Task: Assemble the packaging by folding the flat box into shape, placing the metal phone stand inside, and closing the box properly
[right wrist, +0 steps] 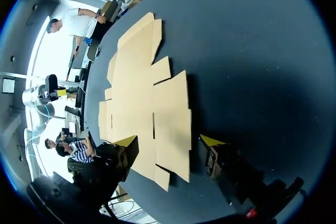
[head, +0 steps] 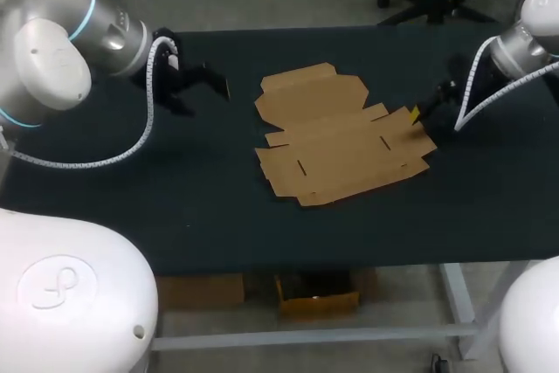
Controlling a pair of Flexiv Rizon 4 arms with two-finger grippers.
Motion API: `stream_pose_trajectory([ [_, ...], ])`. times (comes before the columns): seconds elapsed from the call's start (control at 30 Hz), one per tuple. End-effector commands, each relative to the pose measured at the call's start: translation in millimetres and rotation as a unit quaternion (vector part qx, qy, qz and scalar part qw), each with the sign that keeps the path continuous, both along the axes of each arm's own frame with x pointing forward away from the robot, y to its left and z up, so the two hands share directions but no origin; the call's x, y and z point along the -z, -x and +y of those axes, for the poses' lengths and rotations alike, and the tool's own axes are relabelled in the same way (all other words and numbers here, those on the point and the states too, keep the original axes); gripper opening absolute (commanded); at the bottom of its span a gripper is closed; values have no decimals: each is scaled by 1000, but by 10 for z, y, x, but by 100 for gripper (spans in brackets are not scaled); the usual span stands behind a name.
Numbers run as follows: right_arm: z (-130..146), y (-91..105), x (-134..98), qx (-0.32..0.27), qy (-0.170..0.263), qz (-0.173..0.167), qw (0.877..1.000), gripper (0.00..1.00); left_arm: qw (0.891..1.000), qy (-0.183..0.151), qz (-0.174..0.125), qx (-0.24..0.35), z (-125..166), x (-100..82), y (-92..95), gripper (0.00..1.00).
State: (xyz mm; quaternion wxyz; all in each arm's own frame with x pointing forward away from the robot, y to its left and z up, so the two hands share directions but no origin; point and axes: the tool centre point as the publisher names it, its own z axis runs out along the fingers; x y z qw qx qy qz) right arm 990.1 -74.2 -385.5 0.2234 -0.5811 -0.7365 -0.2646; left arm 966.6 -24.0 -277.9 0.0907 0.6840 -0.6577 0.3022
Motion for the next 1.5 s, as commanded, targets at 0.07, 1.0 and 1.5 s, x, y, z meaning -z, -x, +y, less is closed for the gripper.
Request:
stream_pose_trajectory([
  [0.07,2,-111,94,-20,-17,19,999,65,1000,-4,4,2,-30,21,-20,100],
  [1.0,140,-121,227,-34,-50,35,998,20,1000,-4,6,11,-87,67,-10,100],
  [1.5,216,143,114,-13,-83,-13,996,0,1000,0,5,9,-78,49,49,100],
])
